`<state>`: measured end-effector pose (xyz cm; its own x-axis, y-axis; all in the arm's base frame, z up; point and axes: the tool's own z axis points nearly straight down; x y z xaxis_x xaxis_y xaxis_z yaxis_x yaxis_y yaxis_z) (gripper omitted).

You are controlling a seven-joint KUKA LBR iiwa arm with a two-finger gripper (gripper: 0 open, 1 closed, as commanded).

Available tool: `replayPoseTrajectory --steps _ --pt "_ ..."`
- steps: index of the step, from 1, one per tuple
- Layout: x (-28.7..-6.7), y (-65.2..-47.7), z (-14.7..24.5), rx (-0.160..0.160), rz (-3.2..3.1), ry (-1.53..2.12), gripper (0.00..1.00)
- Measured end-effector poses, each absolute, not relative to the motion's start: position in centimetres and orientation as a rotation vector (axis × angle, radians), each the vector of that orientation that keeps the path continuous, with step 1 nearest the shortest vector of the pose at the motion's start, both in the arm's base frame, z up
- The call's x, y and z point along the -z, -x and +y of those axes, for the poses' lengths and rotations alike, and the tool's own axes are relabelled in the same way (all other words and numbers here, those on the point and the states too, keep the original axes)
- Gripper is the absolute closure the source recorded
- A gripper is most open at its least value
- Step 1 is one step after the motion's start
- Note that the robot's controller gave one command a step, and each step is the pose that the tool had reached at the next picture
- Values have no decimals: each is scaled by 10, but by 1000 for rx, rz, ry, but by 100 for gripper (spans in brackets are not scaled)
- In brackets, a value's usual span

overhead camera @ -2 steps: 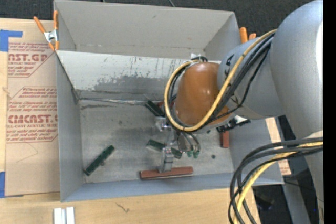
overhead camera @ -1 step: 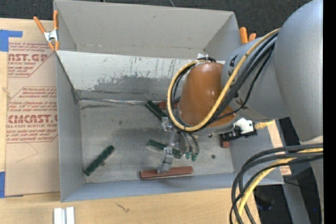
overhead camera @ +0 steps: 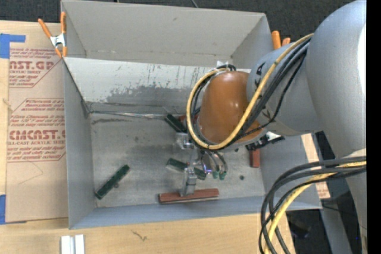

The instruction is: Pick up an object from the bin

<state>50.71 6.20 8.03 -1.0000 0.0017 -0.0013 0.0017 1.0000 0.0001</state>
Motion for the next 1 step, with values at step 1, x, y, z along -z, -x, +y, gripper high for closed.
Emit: replayPoseTrajectory --steps 1 --pt "-71 -489 59 -4 3066 -667 100"
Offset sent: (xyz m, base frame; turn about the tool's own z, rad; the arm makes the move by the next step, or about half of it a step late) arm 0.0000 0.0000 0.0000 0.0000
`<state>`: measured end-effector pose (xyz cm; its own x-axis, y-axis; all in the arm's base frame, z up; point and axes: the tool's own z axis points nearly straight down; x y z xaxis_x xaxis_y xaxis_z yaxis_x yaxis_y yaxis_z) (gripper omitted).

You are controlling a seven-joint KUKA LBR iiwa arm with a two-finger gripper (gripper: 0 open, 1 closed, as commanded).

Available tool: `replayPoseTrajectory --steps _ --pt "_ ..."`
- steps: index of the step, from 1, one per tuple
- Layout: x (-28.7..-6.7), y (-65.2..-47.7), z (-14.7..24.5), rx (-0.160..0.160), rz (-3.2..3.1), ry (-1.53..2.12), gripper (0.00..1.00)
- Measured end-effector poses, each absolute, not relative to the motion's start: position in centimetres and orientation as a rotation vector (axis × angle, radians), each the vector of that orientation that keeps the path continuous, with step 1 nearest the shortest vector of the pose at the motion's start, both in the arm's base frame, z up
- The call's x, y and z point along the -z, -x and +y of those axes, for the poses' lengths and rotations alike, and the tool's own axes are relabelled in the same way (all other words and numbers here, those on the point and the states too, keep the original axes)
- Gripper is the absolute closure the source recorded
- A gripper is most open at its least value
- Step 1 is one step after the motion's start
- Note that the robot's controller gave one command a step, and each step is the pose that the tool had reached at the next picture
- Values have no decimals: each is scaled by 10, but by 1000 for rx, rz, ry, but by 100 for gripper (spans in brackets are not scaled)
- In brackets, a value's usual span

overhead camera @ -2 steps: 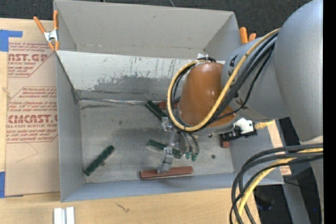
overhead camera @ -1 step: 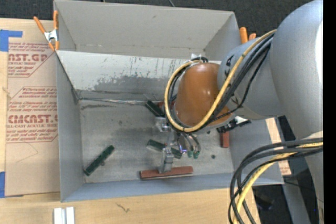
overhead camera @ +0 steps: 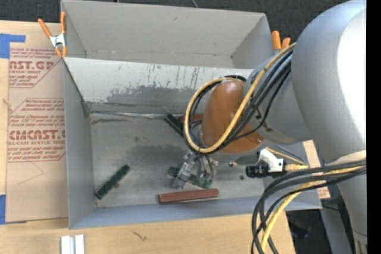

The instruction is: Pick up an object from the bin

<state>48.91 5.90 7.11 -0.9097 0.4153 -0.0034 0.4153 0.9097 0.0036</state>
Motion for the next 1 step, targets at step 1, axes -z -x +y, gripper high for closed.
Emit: replayPoseTrajectory --steps 1 --pt "-71 -489 59 -4 3066 -667 100"
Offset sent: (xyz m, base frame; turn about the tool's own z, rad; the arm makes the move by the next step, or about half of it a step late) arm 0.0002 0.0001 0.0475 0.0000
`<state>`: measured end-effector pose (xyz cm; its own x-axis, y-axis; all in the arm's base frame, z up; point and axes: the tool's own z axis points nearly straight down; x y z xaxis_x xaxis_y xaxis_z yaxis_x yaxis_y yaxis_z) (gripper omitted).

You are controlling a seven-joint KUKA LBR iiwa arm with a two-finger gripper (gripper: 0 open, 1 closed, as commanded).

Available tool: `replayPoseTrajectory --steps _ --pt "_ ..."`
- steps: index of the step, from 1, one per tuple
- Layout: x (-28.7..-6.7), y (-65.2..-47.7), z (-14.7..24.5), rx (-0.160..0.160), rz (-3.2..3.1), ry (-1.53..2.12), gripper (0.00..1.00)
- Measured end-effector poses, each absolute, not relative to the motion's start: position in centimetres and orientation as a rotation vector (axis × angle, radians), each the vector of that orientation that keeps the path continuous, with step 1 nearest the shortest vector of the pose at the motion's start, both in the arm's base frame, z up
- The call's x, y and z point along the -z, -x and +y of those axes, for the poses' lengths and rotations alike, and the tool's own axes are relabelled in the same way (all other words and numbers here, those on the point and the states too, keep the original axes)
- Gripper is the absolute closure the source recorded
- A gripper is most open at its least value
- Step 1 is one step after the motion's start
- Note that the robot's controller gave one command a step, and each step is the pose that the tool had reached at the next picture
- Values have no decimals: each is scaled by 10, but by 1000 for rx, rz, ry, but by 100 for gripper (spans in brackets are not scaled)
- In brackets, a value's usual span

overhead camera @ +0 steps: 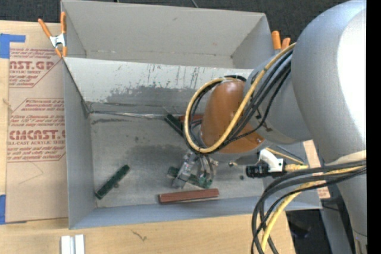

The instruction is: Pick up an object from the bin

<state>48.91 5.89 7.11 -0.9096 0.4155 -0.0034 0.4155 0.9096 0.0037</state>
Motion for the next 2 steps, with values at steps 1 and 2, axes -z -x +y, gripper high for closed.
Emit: replayPoseTrajectory --steps 1,2 --pt "-74 -488 59 -2 3071 -668 100" --pt "-92 -486 59 3 3079 -669 100"
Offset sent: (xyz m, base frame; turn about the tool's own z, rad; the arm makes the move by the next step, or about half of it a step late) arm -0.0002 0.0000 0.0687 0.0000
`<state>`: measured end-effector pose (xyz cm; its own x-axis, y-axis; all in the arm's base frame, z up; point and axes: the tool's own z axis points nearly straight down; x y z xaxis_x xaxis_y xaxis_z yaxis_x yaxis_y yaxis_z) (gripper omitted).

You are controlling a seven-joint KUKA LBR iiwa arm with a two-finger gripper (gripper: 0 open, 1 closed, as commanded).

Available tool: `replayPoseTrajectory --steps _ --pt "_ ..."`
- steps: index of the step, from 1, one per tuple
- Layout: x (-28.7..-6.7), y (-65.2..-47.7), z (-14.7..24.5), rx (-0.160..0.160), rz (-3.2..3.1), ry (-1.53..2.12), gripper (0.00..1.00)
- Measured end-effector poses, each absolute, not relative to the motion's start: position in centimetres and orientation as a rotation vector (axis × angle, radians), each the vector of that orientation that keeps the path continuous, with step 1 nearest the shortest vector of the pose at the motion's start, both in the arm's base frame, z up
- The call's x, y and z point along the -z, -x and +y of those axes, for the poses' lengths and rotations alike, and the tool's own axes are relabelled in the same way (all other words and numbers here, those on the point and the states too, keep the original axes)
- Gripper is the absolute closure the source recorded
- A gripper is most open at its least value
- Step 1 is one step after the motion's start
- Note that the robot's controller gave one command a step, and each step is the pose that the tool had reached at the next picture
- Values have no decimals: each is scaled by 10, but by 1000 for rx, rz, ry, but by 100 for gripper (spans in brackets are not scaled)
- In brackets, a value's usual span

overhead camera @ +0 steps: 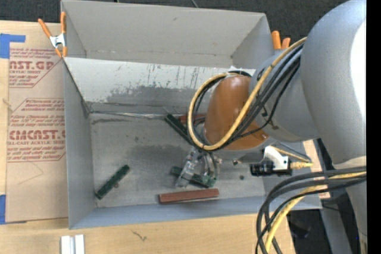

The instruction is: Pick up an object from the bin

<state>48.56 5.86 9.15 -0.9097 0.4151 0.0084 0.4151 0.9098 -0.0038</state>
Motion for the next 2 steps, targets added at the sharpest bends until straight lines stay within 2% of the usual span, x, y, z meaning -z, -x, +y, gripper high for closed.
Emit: replayPoseTrajectory --steps 2 --pt "-123 -488 59 1 -3069 667 100"
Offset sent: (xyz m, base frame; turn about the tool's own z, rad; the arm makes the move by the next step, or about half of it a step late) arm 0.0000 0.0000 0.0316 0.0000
